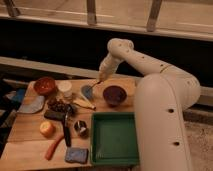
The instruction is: Place fork in plastic cup
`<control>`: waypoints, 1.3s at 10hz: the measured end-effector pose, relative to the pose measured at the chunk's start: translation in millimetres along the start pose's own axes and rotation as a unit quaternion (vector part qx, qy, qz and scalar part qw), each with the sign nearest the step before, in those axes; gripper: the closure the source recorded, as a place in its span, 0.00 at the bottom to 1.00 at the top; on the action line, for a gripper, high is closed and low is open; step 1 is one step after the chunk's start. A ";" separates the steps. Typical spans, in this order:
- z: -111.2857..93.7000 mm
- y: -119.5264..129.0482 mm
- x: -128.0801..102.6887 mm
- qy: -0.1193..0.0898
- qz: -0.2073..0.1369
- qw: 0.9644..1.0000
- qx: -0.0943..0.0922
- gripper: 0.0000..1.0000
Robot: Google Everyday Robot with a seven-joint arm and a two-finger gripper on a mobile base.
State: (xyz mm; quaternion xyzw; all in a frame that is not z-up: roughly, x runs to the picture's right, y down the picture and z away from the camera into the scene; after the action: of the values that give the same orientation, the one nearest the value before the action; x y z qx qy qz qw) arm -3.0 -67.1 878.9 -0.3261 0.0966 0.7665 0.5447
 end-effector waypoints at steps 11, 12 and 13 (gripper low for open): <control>47.6 7.4 8.1 0.047 -0.008 0.999 -0.002 0.20; 46.7 8.8 8.3 0.046 -0.009 0.999 -0.005 0.20; 44.4 9.2 8.3 0.045 -0.010 0.999 -0.006 0.20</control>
State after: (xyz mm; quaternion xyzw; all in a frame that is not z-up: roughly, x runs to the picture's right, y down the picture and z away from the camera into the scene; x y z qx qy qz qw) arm -30.3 -42.0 906.1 -0.3643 0.1130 0.7465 0.5452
